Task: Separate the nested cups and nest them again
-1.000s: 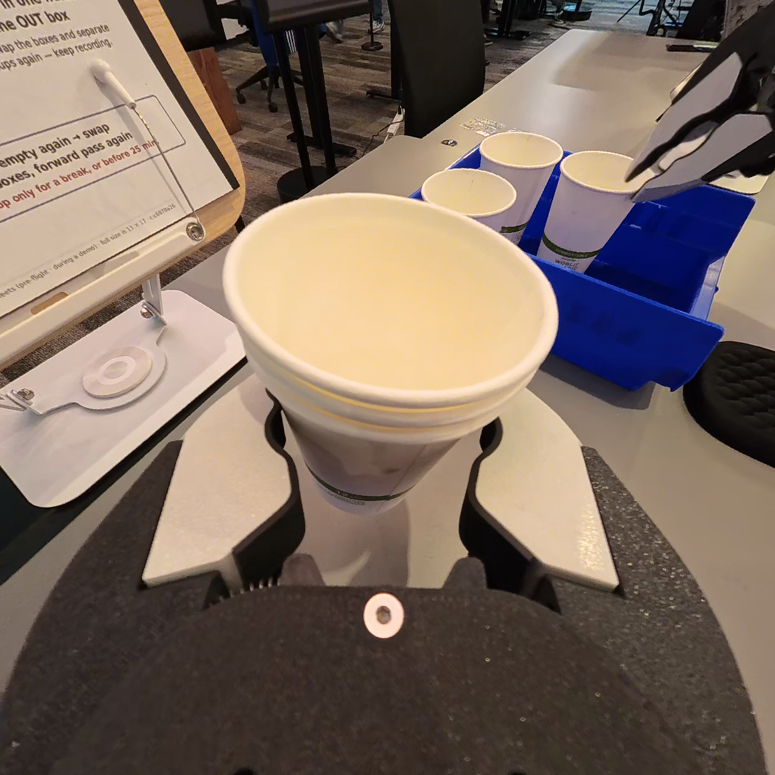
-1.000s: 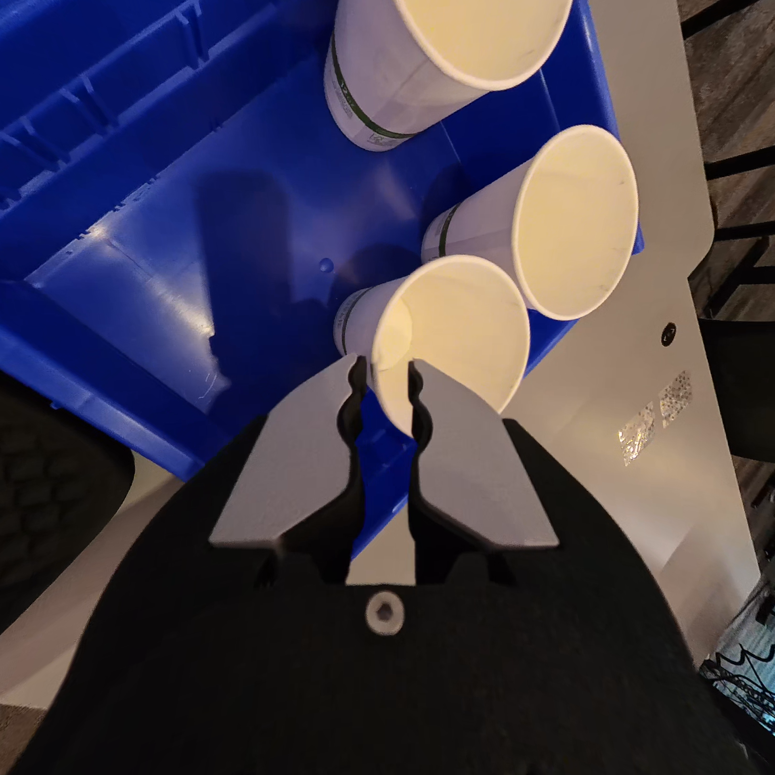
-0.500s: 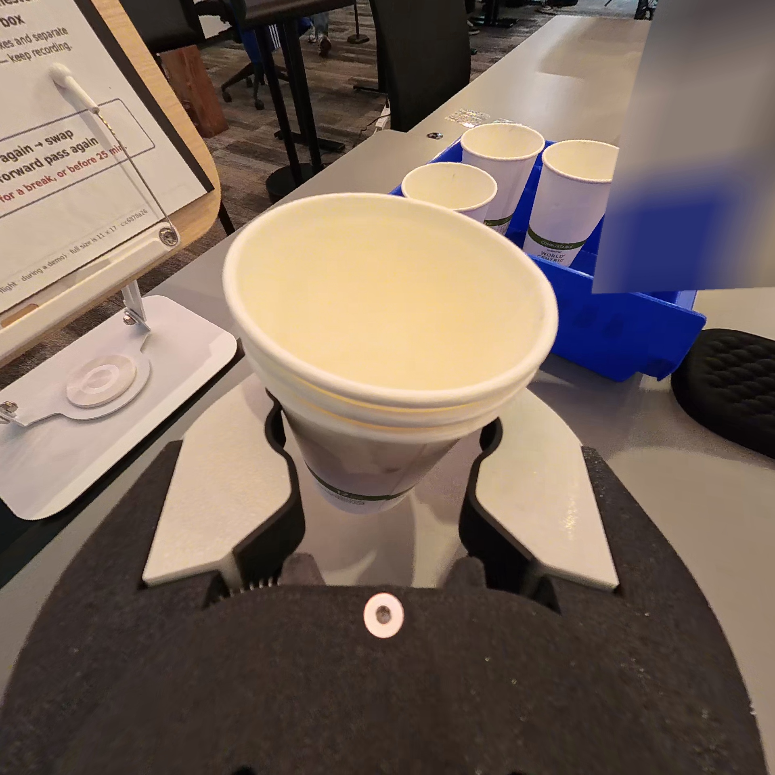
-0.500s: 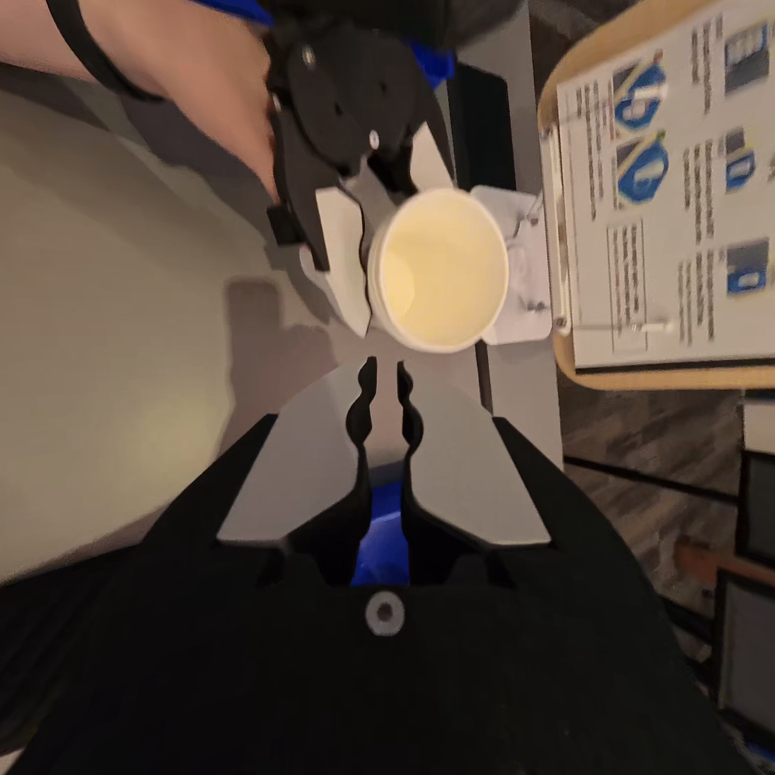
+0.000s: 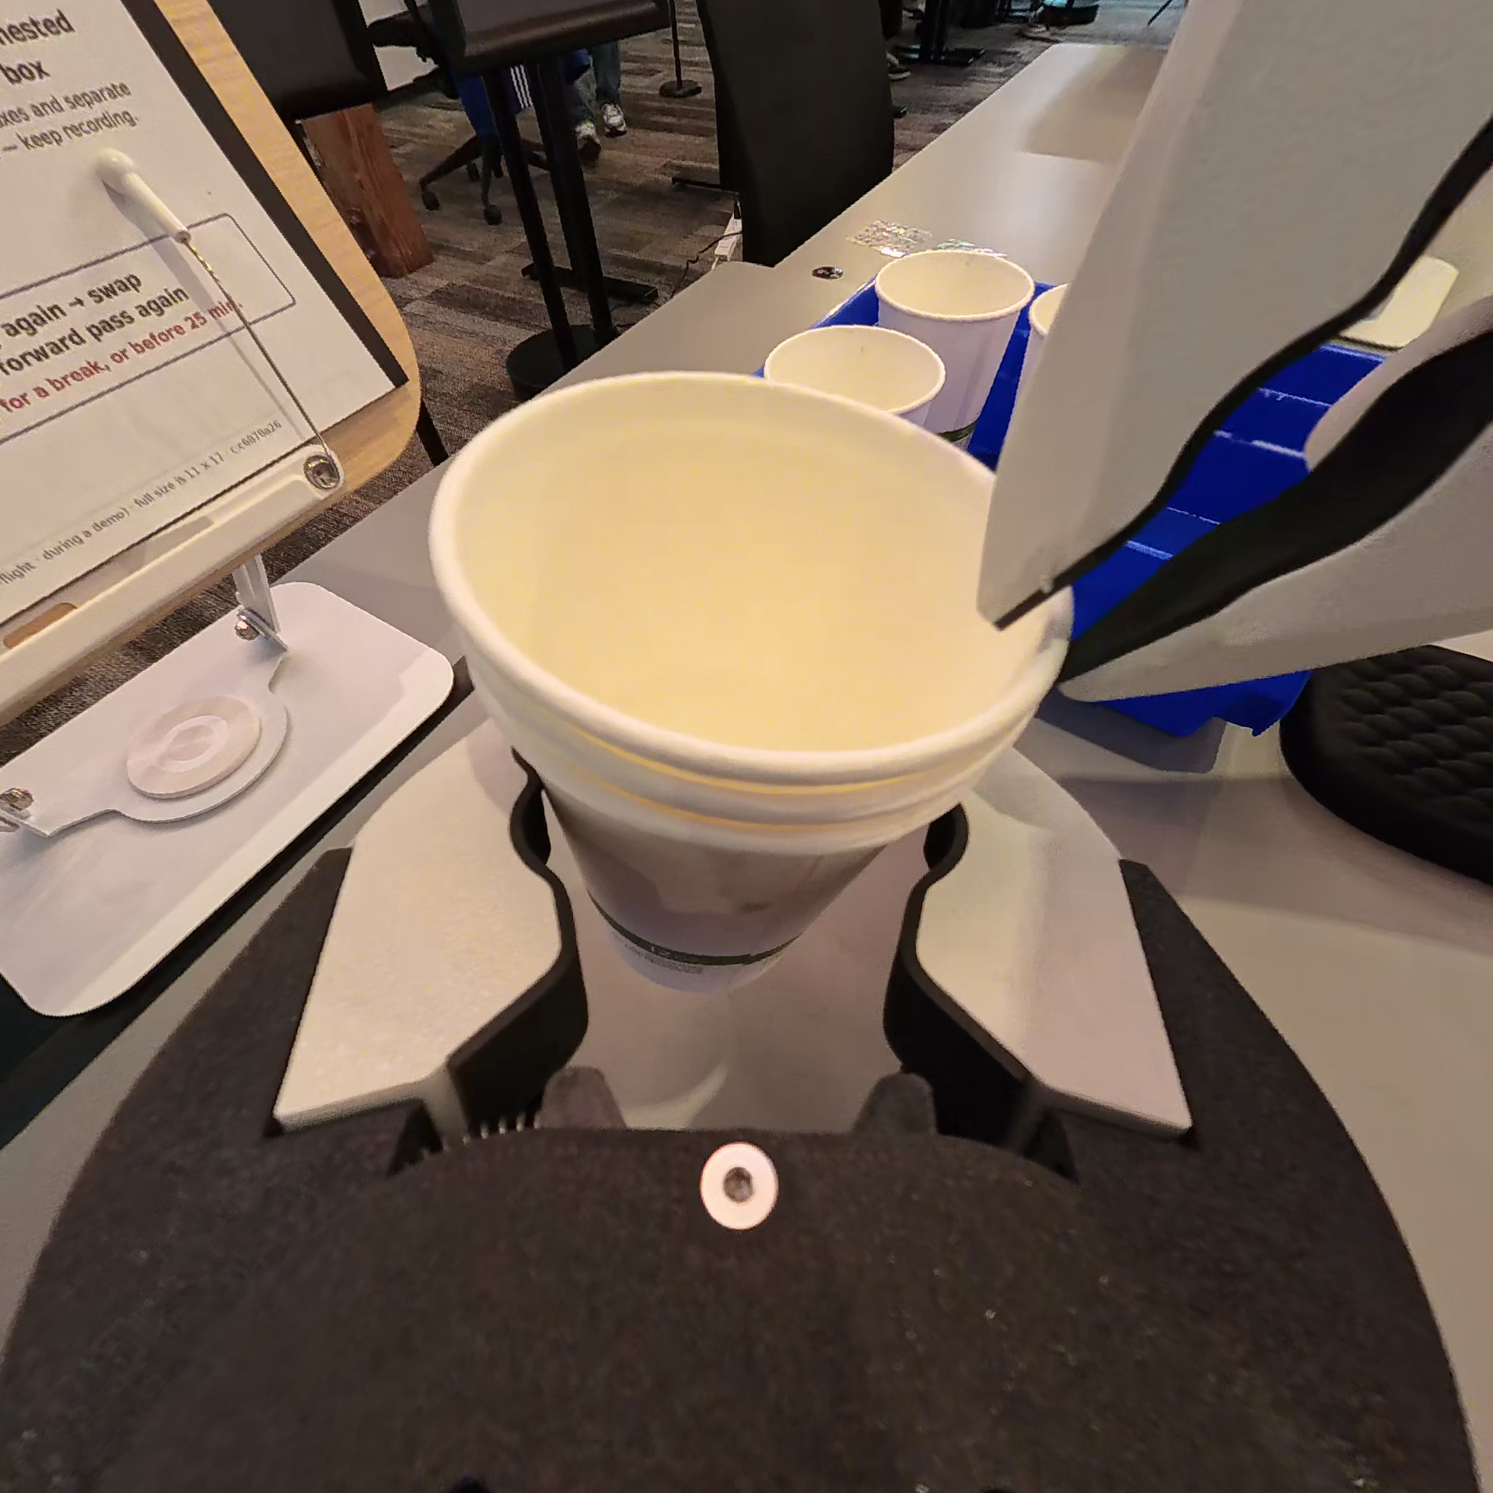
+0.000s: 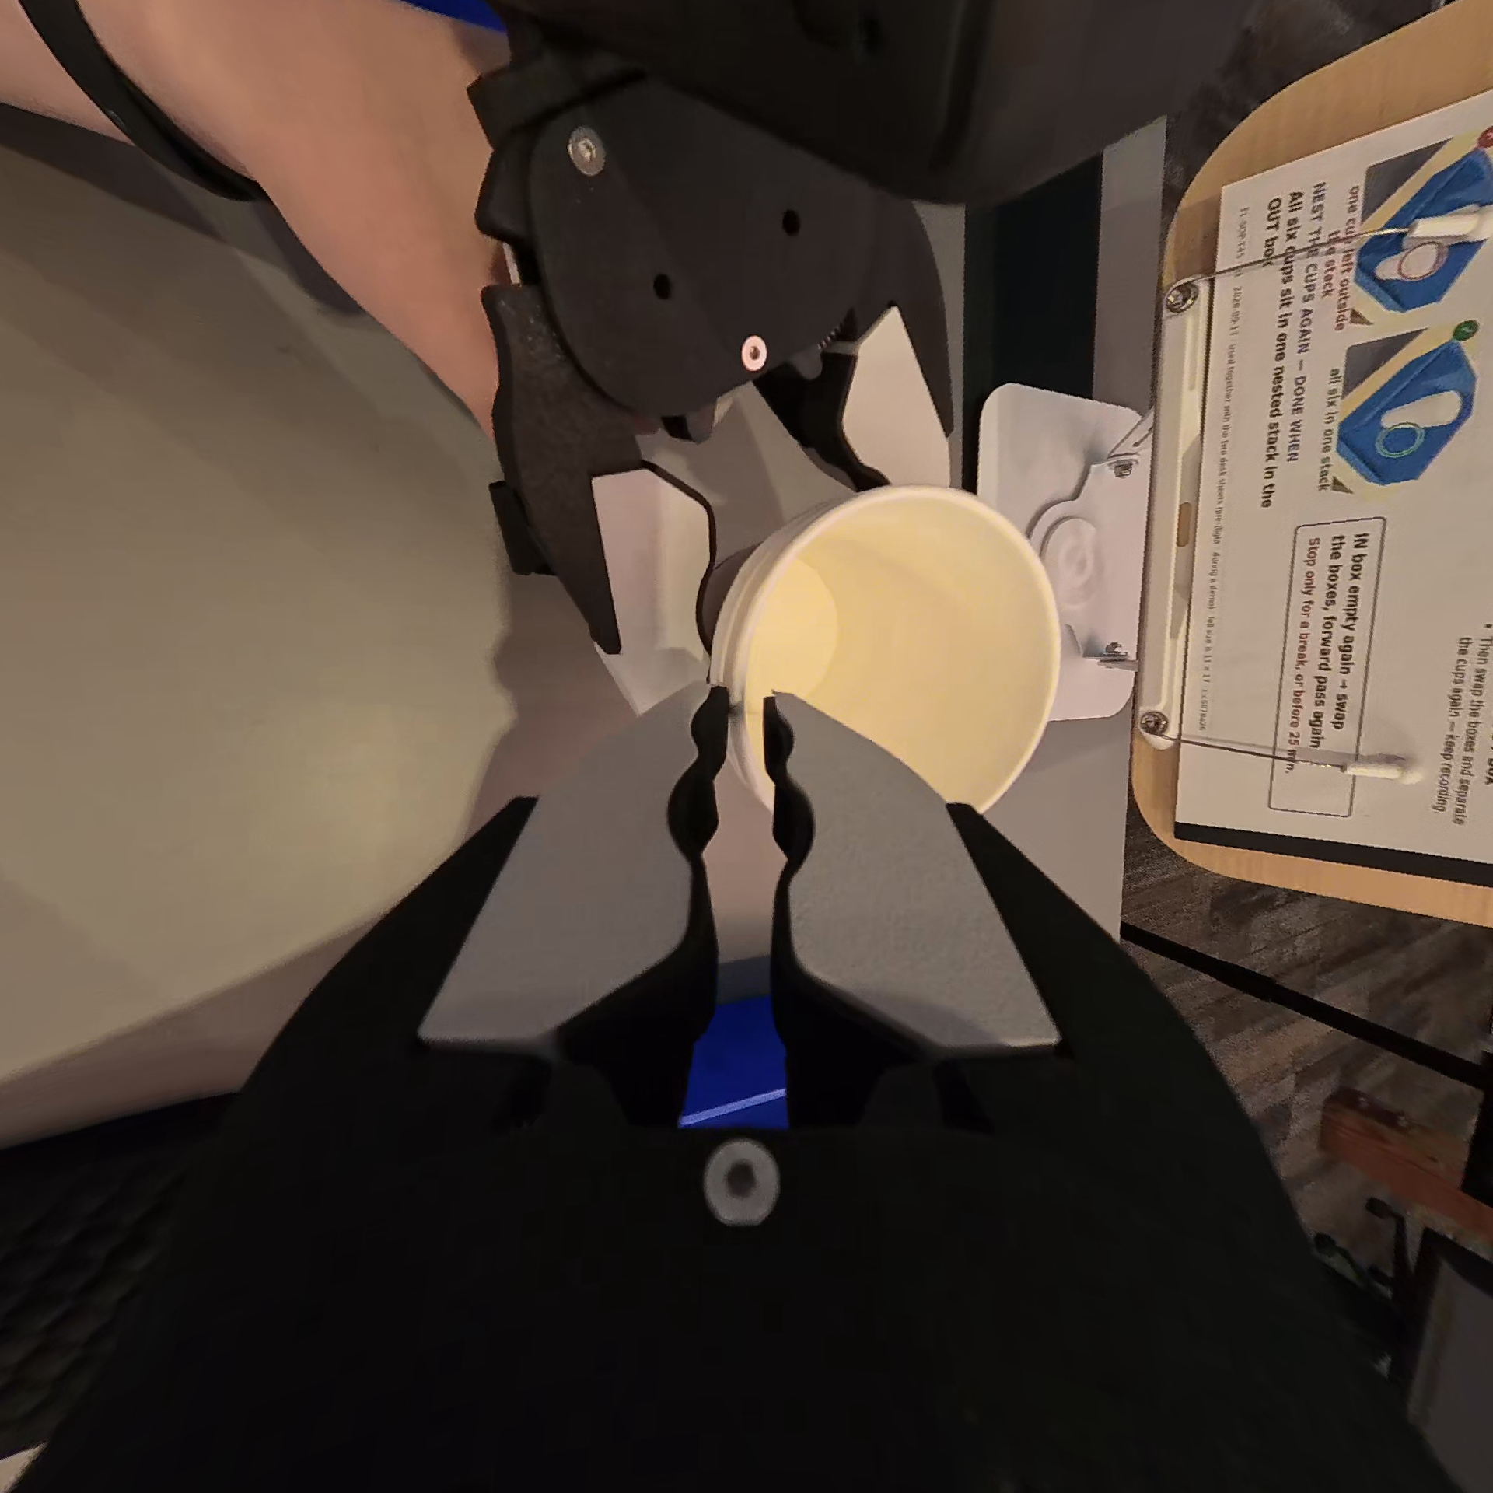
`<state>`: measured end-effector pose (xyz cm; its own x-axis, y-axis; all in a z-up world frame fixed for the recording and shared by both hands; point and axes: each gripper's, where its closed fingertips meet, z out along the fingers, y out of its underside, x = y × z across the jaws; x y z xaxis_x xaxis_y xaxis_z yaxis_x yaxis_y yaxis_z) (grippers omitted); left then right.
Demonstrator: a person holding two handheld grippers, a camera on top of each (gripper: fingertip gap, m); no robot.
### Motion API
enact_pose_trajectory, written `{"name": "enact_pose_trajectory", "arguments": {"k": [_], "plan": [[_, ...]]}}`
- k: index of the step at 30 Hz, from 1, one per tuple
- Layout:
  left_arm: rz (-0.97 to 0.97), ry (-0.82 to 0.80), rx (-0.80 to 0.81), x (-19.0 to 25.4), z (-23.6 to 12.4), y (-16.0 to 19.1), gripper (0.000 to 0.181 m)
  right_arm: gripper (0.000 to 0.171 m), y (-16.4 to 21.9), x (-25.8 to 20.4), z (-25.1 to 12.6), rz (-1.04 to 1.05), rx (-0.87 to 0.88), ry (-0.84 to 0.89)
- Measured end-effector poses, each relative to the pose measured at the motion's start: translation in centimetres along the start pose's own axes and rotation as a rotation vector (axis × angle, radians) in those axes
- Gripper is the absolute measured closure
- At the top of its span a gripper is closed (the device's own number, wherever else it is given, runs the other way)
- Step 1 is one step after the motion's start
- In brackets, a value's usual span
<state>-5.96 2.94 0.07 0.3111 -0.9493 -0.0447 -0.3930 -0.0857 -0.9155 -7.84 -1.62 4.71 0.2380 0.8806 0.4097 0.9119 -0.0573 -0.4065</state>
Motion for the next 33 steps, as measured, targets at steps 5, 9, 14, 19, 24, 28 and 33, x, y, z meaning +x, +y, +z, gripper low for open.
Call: {"name": "enact_pose_trajectory", "arguments": {"k": [5,9,14,19,24,28,33], "plan": [[-0.001,0.006,0.006,0.1,-0.1,-0.1,0.089,0.168,-0.2,-0.2,0.0,0.0,0.009,-0.006],[-0.003,0.016,0.01,0.3,0.0,-0.2,0.089,0.168,-0.4,-0.2,-0.4,0.004,0.02,-0.008],[-0.004,0.014,0.002,0.2,0.1,0.0,0.089,0.168,-0.8,0.3,-1.5,0.019,0.04,0.01],[-0.005,0.017,-0.007,0.1,0.2,0.3,0.089,0.168,-1.4,1.6,-4.2,0.043,0.082,0.074],[-0.021,0.009,-0.01,-0.7,0.0,0.5,0.089,0.168,-1.0,3.2,-8.9,0.1,0.138,0.186],[-0.043,0.006,0.002,-1.3,-0.5,0.3,0.089,0.168,1.7,3.6,-12.8,0.188,0.171,0.287],[-0.067,-0.001,0.008,-2.1,-0.7,0.3,0.089,0.168,9.7,3.1,-14.7,0.338,0.028,0.352]]}}
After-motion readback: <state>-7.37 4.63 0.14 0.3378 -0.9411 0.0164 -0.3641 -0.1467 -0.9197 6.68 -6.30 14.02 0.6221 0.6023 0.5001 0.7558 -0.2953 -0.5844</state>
